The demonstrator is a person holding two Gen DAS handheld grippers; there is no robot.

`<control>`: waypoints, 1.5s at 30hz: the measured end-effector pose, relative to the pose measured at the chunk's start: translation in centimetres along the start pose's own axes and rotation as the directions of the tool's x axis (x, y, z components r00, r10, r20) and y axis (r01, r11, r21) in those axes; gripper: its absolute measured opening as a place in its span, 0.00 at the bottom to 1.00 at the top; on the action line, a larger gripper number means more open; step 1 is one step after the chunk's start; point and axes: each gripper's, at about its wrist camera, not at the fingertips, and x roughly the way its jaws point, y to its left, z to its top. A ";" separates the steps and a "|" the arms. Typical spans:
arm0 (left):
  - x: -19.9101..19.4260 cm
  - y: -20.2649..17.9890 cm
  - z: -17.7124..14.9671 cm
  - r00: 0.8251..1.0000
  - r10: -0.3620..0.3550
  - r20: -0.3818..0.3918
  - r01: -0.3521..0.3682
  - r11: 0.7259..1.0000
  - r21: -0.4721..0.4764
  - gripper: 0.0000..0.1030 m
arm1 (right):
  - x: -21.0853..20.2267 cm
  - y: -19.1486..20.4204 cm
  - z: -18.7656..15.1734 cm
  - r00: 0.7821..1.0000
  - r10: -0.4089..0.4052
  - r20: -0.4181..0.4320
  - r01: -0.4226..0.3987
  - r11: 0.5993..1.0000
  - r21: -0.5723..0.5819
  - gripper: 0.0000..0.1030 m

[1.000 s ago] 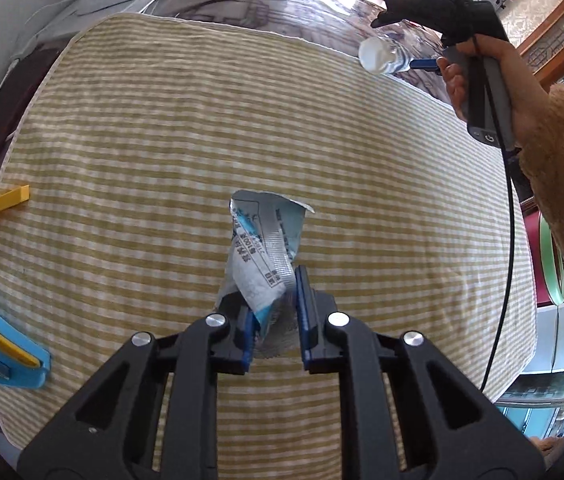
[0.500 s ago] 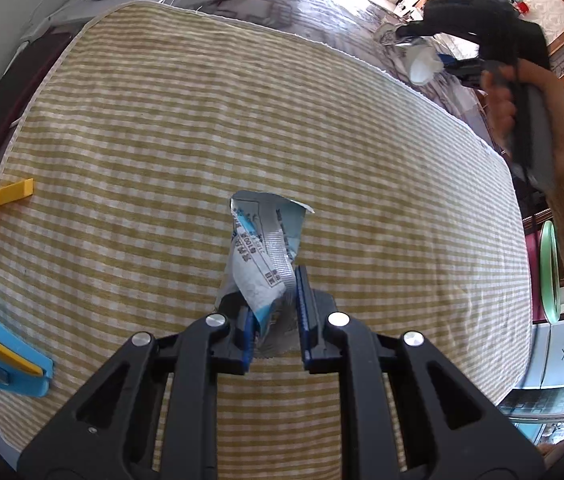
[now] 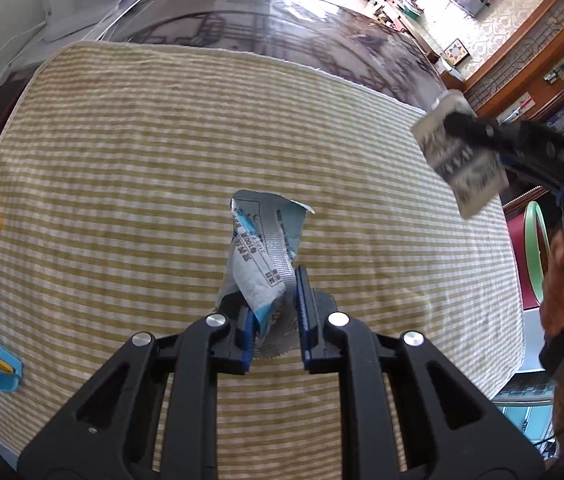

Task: Collect trash
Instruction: 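Grasp the blue-white wrapper with the left gripper while the right grasps the white paper cup, then carry the wrapper and paper cup to the bucket and open the right gripper over it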

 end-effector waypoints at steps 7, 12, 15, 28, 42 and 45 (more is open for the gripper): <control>-0.7 -5.0 1.3 0.998 0.021 0.056 -0.023 0.999 0.046 0.14 | -4.9 -2.5 -3.3 0.997 -0.028 0.078 0.025 0.999 0.044 0.41; -1.5 -8.5 1.6 0.995 0.006 0.105 -0.014 0.997 0.074 0.14 | -7.7 -4.8 -4.4 0.992 -0.039 0.119 0.033 0.998 0.052 0.41; -1.9 -10.3 1.6 0.992 0.001 0.126 -0.013 0.996 0.090 0.14 | -9.0 -6.3 -5.1 0.990 -0.051 0.132 0.043 0.997 0.060 0.41; -2.4 -17.0 0.4 0.986 0.001 0.169 -0.022 0.992 0.127 0.14 | -13.0 -10.6 -7.9 0.985 -0.041 0.170 0.032 0.998 0.050 0.41; -1.7 -21.7 -0.5 0.987 0.009 0.163 -0.034 0.988 0.153 0.14 | -15.4 -15.4 -9.2 0.979 -0.052 0.197 0.033 0.995 0.099 0.41; -1.6 -22.3 -0.5 0.986 0.011 0.164 -0.037 0.987 0.158 0.14 | -15.8 -16.3 -9.4 0.977 -0.056 0.204 0.034 0.994 0.108 0.41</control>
